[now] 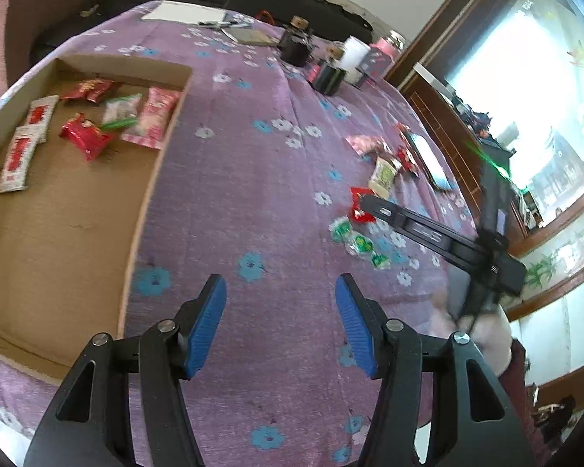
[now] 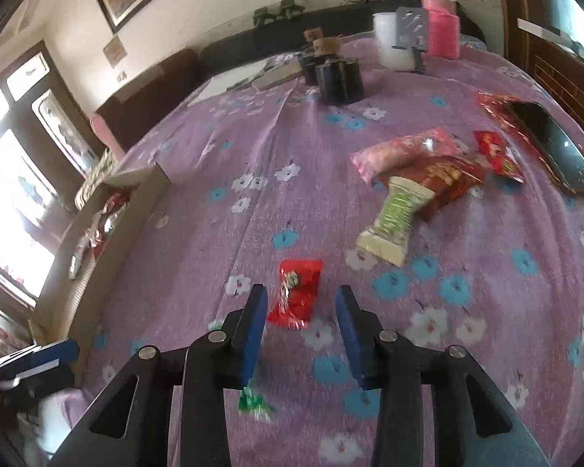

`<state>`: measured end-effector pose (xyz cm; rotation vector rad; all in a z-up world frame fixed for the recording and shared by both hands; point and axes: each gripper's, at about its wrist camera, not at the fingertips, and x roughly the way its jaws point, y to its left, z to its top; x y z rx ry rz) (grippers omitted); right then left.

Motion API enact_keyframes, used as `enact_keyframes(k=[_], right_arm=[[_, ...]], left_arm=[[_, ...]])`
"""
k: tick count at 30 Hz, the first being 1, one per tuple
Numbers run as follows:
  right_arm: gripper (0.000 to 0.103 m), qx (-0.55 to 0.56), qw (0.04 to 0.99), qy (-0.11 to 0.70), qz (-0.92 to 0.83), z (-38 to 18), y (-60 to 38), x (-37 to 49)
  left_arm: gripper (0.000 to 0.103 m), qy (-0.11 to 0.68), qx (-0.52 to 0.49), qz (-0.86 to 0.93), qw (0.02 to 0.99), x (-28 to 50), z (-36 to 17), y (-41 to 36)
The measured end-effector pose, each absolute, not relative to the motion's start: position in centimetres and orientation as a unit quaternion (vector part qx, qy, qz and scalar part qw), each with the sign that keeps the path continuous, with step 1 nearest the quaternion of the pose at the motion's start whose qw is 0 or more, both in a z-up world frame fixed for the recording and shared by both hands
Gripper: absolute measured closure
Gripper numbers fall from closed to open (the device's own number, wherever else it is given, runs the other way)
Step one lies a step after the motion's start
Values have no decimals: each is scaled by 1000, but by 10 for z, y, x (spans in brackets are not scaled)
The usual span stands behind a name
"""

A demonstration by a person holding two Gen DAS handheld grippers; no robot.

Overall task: Organize snacks
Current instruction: 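Grasp a small red candy with the right tool while the left reaches toward green candies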

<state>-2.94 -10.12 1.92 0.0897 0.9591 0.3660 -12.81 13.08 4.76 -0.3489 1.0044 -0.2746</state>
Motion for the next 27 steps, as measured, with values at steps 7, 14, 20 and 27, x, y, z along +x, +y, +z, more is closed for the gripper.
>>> enact_keyframes(k=[7, 14, 20, 27], right_arm=[[83, 29, 879, 448, 161, 13, -102, -30], [82, 115, 878, 440, 151, 8, -156, -26], [81, 147, 879, 429, 148, 11, -170, -26], [80, 178, 882, 412, 147, 16, -184, -29]], left_arm=[[46, 482, -141, -148, 852, -126, 46, 108], [46, 503, -125, -174, 837, -103, 29, 60], [46, 502, -107, -173, 841, -77, 22, 26], [83, 485, -61, -153, 859, -63, 10, 9]])
